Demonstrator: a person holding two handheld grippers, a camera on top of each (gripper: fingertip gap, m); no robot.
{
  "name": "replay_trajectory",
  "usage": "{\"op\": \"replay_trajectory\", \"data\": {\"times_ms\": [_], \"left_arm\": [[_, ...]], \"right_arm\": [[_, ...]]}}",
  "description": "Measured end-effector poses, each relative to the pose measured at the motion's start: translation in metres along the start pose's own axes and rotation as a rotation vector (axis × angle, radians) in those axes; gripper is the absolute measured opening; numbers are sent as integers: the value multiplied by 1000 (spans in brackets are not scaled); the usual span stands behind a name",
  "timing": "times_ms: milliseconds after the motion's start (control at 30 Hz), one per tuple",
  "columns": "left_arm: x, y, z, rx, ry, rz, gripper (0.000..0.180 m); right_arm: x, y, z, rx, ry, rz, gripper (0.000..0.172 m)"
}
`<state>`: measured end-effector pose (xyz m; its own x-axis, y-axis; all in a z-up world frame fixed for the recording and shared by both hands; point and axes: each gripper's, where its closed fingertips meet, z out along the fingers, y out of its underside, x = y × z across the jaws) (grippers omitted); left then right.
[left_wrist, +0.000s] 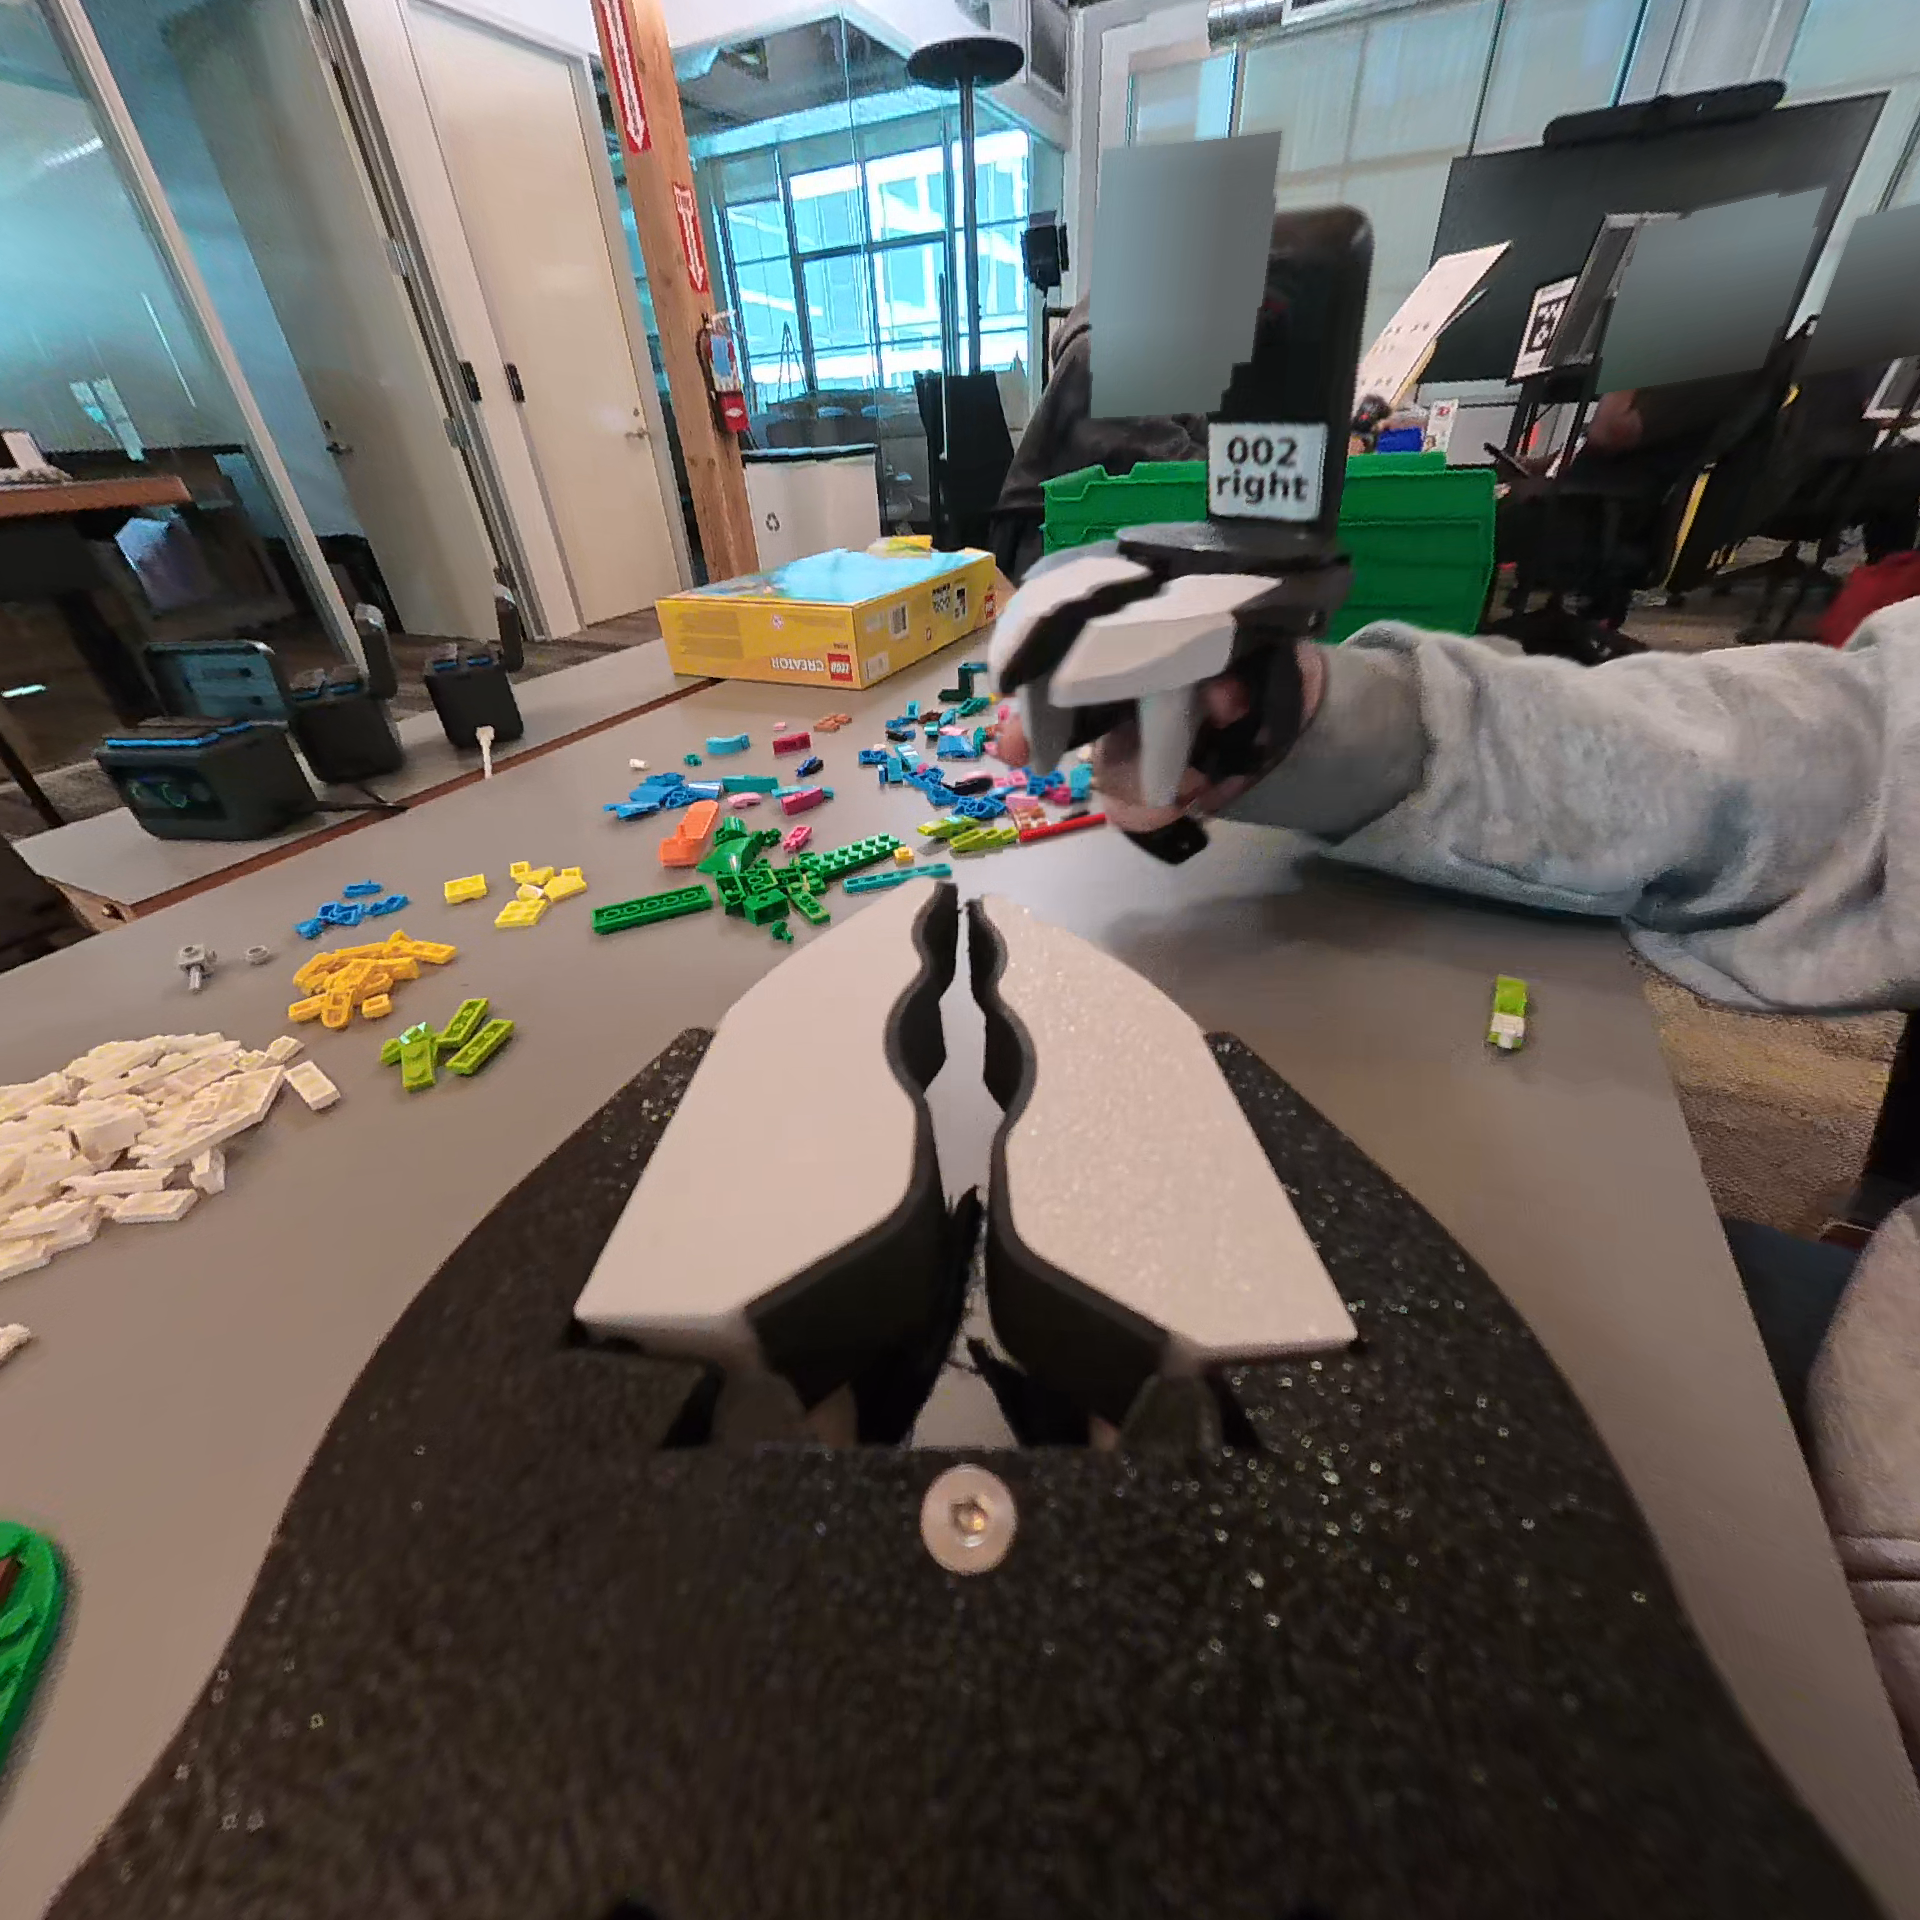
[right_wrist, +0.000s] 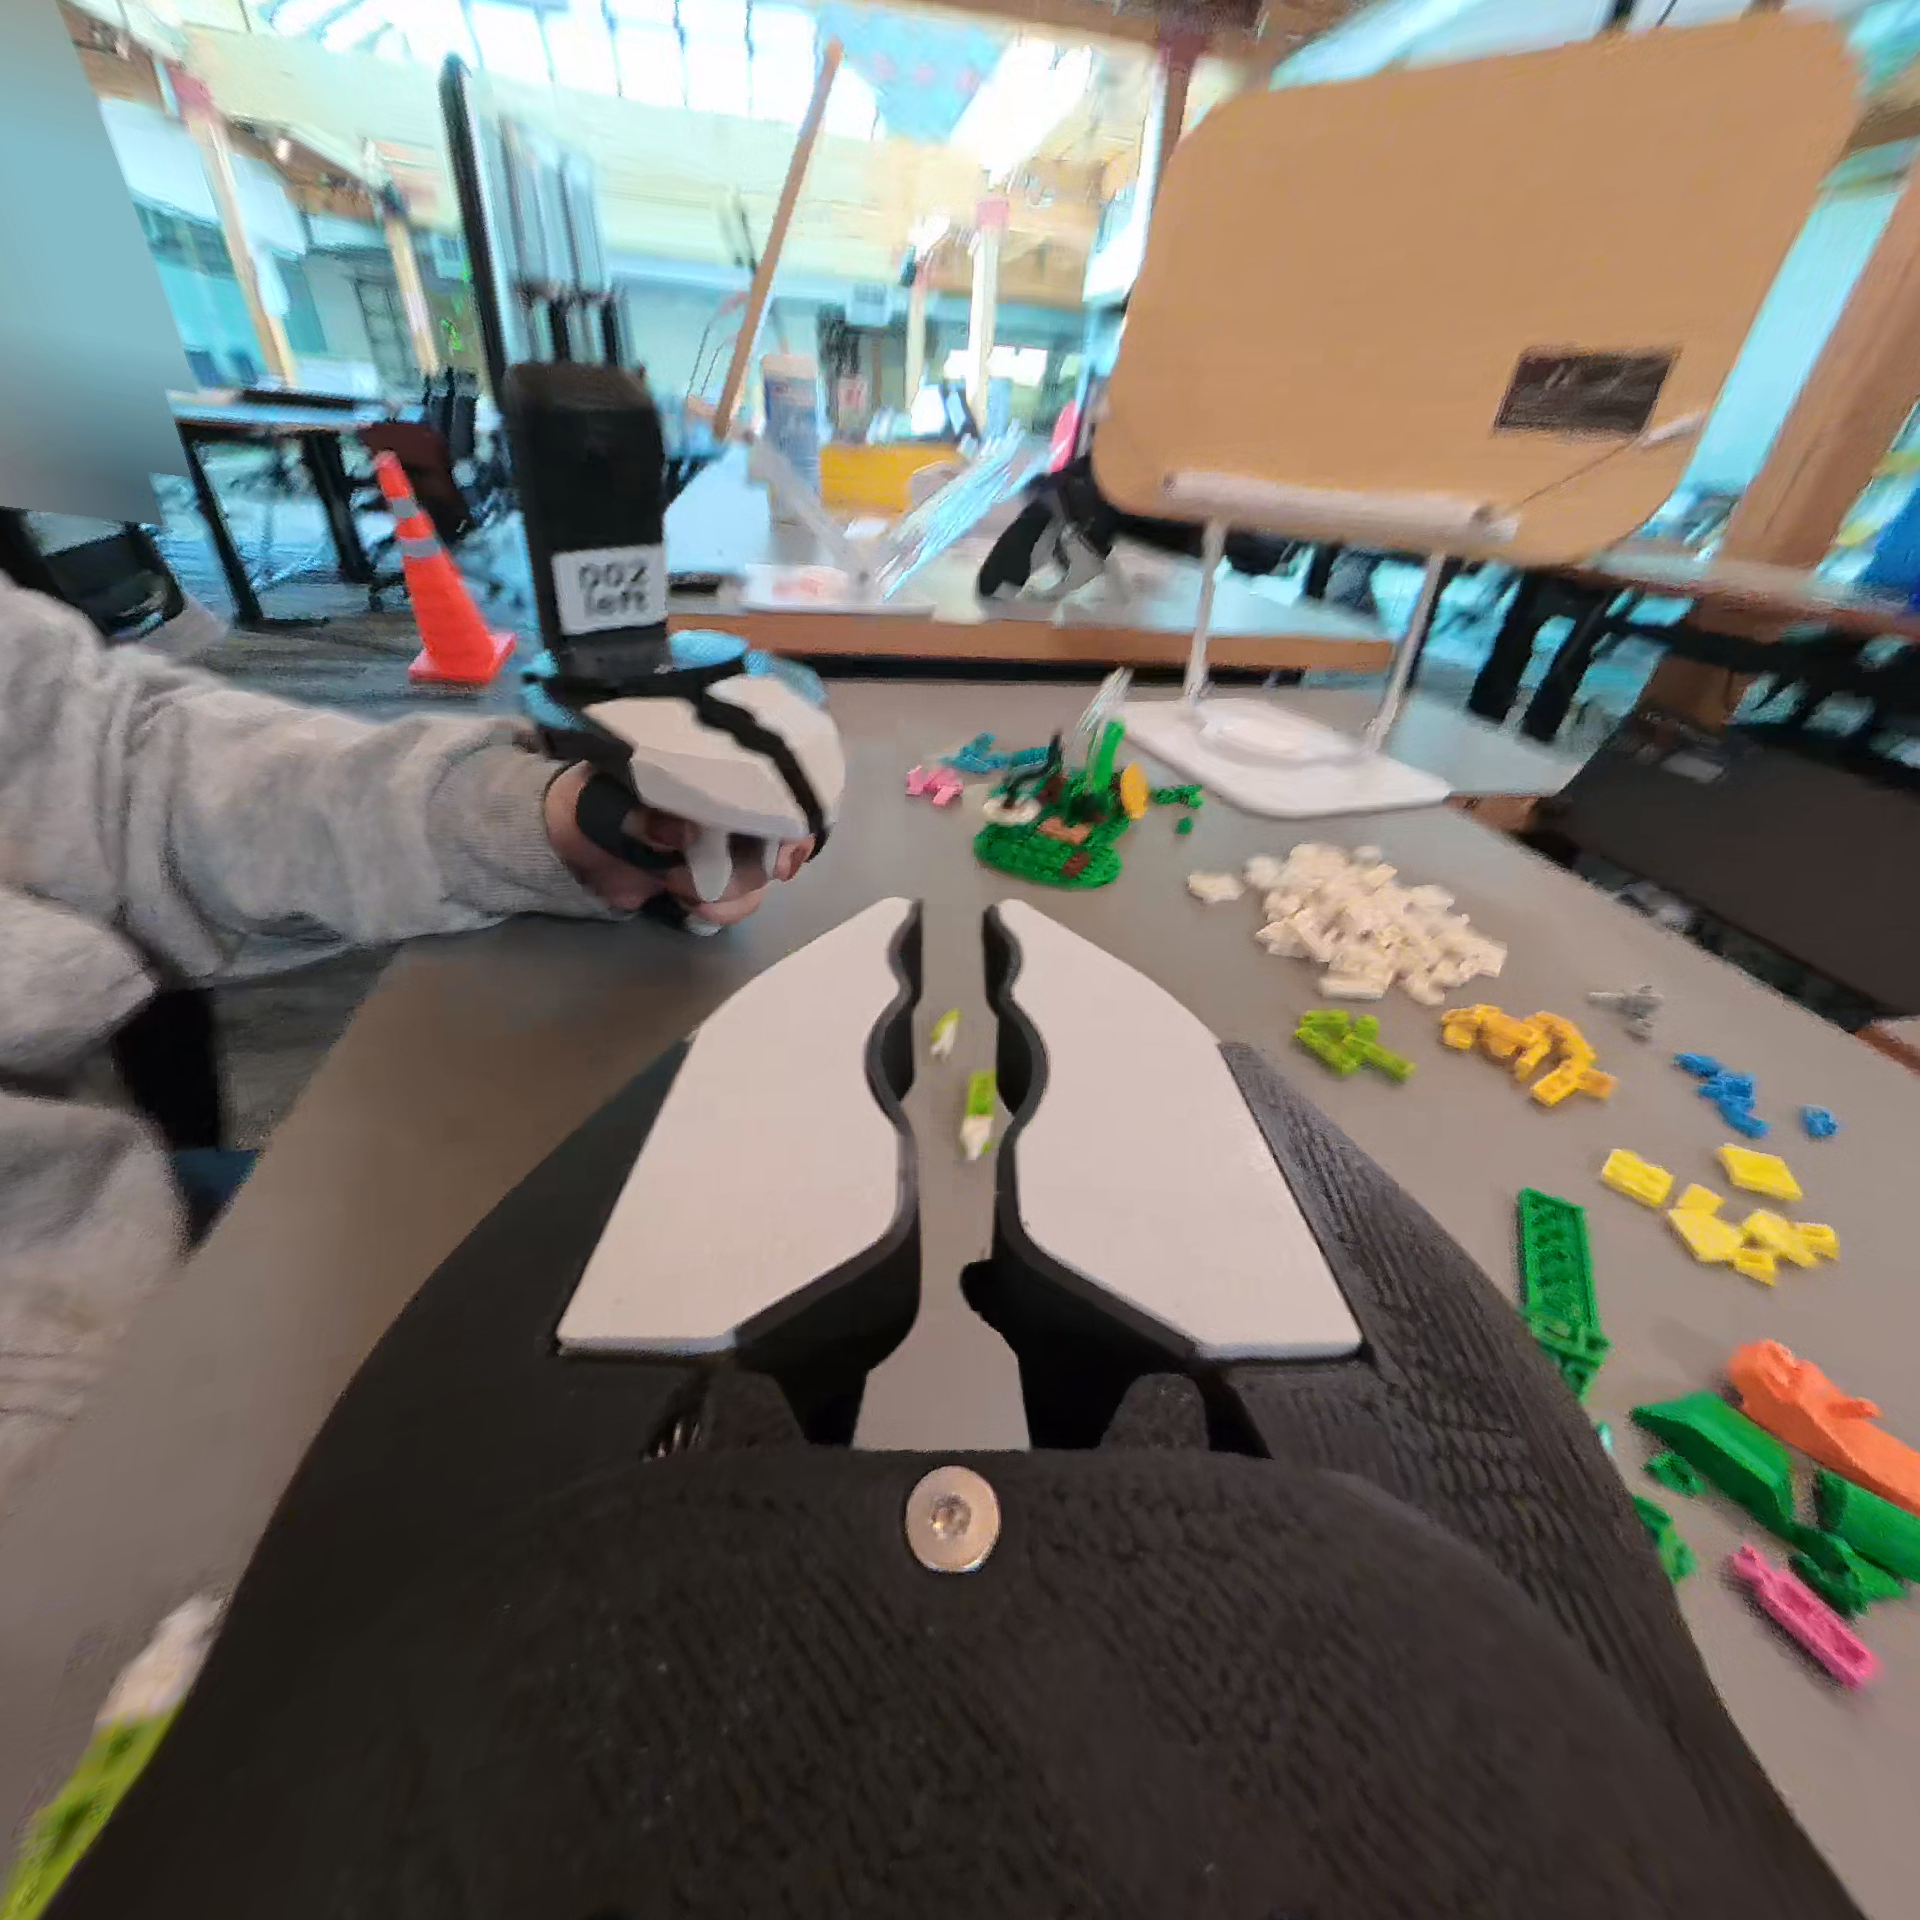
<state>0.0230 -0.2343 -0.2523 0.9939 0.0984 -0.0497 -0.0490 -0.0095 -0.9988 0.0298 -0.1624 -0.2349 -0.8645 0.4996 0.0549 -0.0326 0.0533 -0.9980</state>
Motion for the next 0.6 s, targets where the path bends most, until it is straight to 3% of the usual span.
{"op": "replay_trajectory", "data": {"times_ms": [133, 267, 400, 533, 600], "left_arm": [[0, -1, -1, 12, -7, 8, 2], [-1, -2, 0, 15, -13, 6, 2], [-1, -2, 0, 22, -20, 13, 2], [1, -3, 1, 26, -32, 35, 3], [3, -3, 2, 26, -30, 46, 3]], "right_arm": [[-58, 40, -32, -432, -261, 192, 36], [-106, 85, -70, -746, -319, 189, 44], [-128, 105, -81, -851, -296, 125, 38], [-125, 108, -78, -853, -248, 6, 7], [-120, 108, -75, -849, -240, -6, 7]]}}
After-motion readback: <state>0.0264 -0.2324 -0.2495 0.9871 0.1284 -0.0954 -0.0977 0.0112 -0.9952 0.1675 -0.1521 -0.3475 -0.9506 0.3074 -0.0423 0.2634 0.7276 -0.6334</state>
